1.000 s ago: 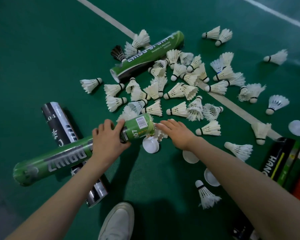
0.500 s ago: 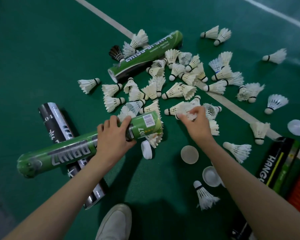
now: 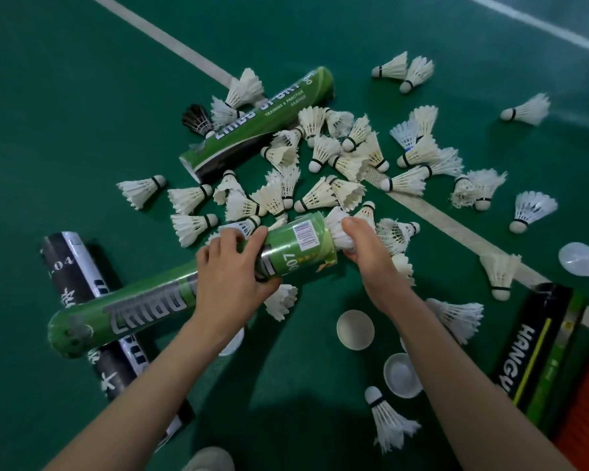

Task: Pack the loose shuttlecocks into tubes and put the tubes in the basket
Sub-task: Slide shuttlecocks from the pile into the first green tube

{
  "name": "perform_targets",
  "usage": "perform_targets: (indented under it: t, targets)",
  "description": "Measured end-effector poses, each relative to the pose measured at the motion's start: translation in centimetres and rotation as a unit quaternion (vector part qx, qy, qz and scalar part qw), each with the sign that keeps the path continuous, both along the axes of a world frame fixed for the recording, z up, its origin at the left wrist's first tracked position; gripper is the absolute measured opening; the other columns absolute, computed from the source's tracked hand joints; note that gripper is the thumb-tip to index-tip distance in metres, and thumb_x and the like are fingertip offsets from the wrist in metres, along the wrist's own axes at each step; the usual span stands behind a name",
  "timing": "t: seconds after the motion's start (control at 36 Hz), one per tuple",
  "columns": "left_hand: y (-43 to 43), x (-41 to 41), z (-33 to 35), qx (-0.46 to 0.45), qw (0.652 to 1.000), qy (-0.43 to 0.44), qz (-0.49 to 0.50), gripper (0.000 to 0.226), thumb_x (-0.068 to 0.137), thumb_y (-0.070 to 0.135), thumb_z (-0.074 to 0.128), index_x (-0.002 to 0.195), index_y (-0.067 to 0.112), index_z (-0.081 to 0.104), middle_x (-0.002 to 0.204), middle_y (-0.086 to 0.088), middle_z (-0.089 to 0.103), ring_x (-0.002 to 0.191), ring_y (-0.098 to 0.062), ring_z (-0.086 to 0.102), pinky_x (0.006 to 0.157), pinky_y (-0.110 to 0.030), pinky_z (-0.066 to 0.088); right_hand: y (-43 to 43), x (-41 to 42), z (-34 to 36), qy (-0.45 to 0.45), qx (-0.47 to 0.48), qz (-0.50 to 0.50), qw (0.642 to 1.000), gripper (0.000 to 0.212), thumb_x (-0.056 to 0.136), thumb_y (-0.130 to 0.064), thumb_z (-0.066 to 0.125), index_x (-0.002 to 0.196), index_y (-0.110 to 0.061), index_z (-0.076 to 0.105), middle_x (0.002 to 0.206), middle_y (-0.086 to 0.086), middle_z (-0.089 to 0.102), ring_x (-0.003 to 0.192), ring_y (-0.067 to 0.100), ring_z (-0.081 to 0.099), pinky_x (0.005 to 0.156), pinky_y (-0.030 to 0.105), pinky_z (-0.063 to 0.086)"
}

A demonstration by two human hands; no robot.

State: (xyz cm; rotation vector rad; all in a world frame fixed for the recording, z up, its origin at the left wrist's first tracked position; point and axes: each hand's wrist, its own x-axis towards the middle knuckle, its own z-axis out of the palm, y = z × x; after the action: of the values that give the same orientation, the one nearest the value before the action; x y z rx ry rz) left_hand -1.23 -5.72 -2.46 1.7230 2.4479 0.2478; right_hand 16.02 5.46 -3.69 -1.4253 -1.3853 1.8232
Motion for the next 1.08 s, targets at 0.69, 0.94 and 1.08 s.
perform_targets:
  t: [0.69, 0.94, 1.08]
  targets:
    - [2.4, 5.4, 2.4, -0.133, 0.983, 0.019, -0.125, 0.080, 0.074, 0.059, 0.066, 0.139, 0.031, 0.029, 0.128, -0.010, 0.040, 0.117, -0.030, 0.042, 0.100, -0.044, 0.034, -1.9, 9.8, -3.3, -0.287, 0.035, 0.042, 0.956, 0.042, 0.098, -0.012, 0.049, 0.140, -0.015, 0.047, 0.145, 0.011, 0.043, 0.129, 0.028, 0.045, 0.097, 0.030, 0.037]
    - [4.3, 6.7, 6.8, -0.166, 0.971, 0.060, -0.164, 0.085, 0.071, 0.059, 0.069, 0.140, 0.030, 0.030, 0.129, -0.010, 0.040, 0.118, -0.031, 0.044, 0.100, -0.045, 0.034, -2.0, 12.1, 4.5, -0.236, 0.158, -0.094, 0.954, 0.011, 0.091, -0.018, 0.063, 0.100, -0.014, 0.066, 0.105, 0.001, 0.065, 0.102, 0.019, 0.058, 0.077, 0.025, 0.038]
    - [3.5, 8.8, 9.5, -0.119, 0.980, 0.031, -0.153, 0.083, 0.071, 0.060, 0.068, 0.140, 0.032, 0.031, 0.120, -0.007, 0.042, 0.112, -0.028, 0.046, 0.098, -0.043, 0.038, -1.9, 13.5, 11.1, -0.137, 0.193, -0.134, 0.962, 0.042, 0.094, -0.020, 0.059, 0.133, -0.019, 0.043, 0.116, 0.003, 0.047, 0.099, 0.016, 0.047, 0.074, 0.023, 0.034]
